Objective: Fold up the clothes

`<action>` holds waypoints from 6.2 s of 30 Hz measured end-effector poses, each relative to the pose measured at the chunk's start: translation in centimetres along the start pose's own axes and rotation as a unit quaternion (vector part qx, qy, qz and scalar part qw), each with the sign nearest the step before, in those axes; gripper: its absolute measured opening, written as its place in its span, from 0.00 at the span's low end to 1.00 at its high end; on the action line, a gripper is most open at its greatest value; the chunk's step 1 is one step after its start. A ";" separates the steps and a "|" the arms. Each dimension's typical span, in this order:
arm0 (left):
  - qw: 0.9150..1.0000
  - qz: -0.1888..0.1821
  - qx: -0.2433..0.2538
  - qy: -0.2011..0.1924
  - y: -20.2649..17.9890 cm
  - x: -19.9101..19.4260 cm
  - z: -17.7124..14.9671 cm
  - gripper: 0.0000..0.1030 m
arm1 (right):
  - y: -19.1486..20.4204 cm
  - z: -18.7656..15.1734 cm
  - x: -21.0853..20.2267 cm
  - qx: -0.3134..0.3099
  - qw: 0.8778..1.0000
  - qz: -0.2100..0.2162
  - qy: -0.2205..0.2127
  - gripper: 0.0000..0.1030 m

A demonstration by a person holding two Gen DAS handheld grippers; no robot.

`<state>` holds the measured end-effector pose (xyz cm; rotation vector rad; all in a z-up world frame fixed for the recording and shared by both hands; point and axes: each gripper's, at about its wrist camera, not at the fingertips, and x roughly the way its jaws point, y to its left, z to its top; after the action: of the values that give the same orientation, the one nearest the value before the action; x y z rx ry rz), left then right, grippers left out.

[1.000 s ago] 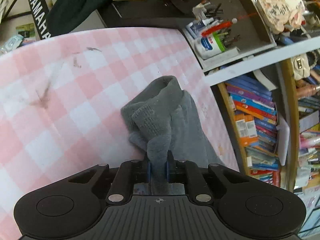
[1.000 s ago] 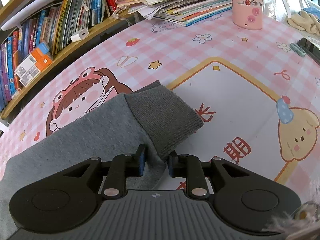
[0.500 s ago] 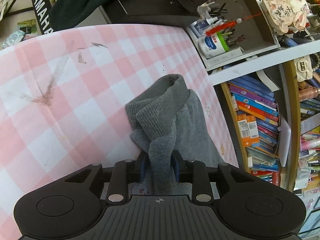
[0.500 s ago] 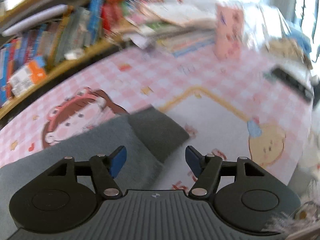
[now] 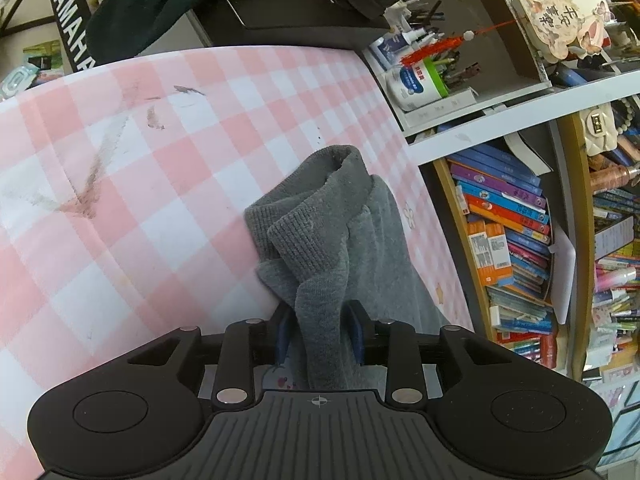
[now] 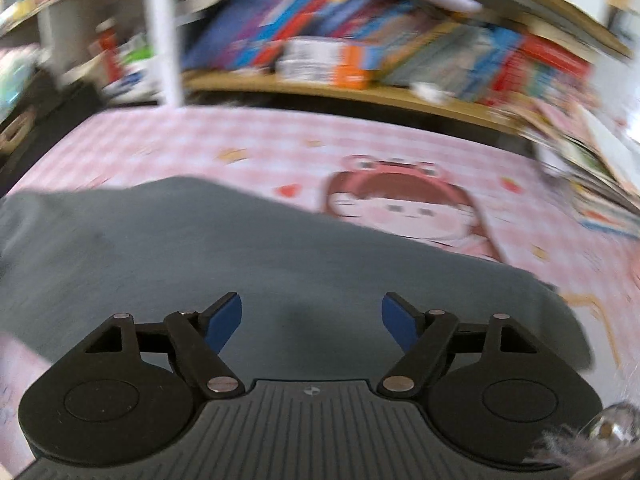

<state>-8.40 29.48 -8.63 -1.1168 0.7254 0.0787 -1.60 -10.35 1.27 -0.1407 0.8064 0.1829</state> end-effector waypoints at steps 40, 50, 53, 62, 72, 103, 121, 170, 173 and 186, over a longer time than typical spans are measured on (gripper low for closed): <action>0.999 -0.031 0.024 -0.016 -2.1 0.2 0.0 0.14 | 13.4 -1.0 3.4 -0.130 0.987 0.084 0.050 0.82; 0.973 -0.046 0.220 -0.046 -10.6 -1.7 -3.2 0.13 | 11.9 -0.6 3.6 -0.135 0.980 0.137 0.043 0.81; 0.959 -0.042 0.277 -0.052 -13.0 -2.1 -4.4 0.13 | 10.1 -0.5 2.5 -0.118 0.978 0.170 0.024 0.81; 0.898 -0.003 0.436 -0.056 -19.1 -2.0 -8.7 0.13 | 1.0 0.1 0.9 0.009 0.988 0.154 -0.007 0.81; 0.849 0.036 0.526 -0.030 -23.7 0.8 -13.7 0.14 | -5.4 -0.7 -0.7 0.071 0.983 0.165 -0.034 0.81; 0.925 0.028 0.379 0.024 -21.3 0.8 -16.1 0.38 | -8.8 0.3 5.5 0.294 0.894 0.323 0.095 0.82; 0.951 0.085 0.297 -0.016 -17.9 0.3 -13.1 0.41 | -8.0 -1.3 5.2 0.303 0.907 0.274 0.101 0.22; 0.908 0.055 0.404 0.095 -18.3 4.8 -14.9 0.08 | -8.9 -3.0 2.5 0.288 0.932 0.215 0.056 0.41; 0.911 0.034 0.400 0.089 -18.6 4.1 -14.7 0.11 | -8.9 -2.6 1.0 0.266 0.941 0.205 0.041 0.47; 0.886 -0.026 0.454 0.091 -20.6 3.1 -15.6 0.31 | -13.4 -5.1 -3.4 0.310 0.947 0.085 0.022 0.58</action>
<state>-5.27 5.95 2.18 -0.2358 0.7700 -0.3881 -4.58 -24.79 1.04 0.5230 0.8861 0.0805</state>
